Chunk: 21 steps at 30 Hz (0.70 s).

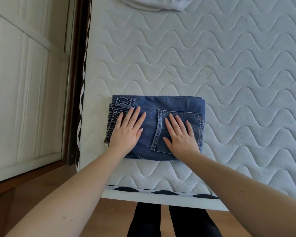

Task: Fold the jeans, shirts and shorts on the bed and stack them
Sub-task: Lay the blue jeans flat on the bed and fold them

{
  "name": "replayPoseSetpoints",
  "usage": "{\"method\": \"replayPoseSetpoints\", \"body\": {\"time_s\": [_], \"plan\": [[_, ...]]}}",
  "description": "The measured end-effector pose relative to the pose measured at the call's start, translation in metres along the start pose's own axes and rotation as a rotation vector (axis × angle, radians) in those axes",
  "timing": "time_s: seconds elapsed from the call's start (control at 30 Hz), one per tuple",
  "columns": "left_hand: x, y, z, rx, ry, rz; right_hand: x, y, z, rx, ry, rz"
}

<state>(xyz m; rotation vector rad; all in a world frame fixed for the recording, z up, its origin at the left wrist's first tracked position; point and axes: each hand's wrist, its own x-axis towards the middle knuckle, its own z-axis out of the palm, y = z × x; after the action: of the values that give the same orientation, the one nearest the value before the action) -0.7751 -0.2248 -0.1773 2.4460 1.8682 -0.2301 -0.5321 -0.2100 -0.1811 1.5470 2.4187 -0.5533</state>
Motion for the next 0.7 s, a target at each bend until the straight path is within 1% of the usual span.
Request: {"method": "replayPoseSetpoints", "body": {"time_s": [0.1, 0.2, 0.27, 0.4, 0.5, 0.57, 0.63, 0.7], "plan": [[-0.017, 0.001, 0.012, 0.020, -0.001, 0.007, -0.004, 0.016, 0.007, -0.091, -0.033, -0.040], [-0.027, -0.009, 0.015, 0.001, -0.008, -0.025, -0.010, 0.037, 0.004, -0.071, -0.018, -0.018], [-0.034, -0.015, 0.014, -0.008, -0.063, -0.034, -0.017, 0.048, 0.003, -0.043, -0.038, 0.018], [-0.043, -0.009, 0.004, 0.040, -0.264, -0.075, -0.021, 0.052, -0.002, -0.062, -0.134, 0.069], [-0.022, -0.003, -0.018, 0.026, -0.490, -0.117, -0.014, 0.050, -0.017, -0.066, -0.267, 0.054], [-0.006, 0.002, -0.045, -0.001, -0.602, -0.125, -0.013, 0.048, -0.035, -0.088, -0.360, 0.053], [0.001, 0.010, -0.075, -0.047, -0.611, -0.138, -0.020, 0.044, -0.057, -0.048, -0.371, 0.109], [-0.003, 0.018, -0.107, -0.074, -0.529, -0.160, -0.040, 0.038, -0.081, 0.012, -0.303, 0.197]]}}
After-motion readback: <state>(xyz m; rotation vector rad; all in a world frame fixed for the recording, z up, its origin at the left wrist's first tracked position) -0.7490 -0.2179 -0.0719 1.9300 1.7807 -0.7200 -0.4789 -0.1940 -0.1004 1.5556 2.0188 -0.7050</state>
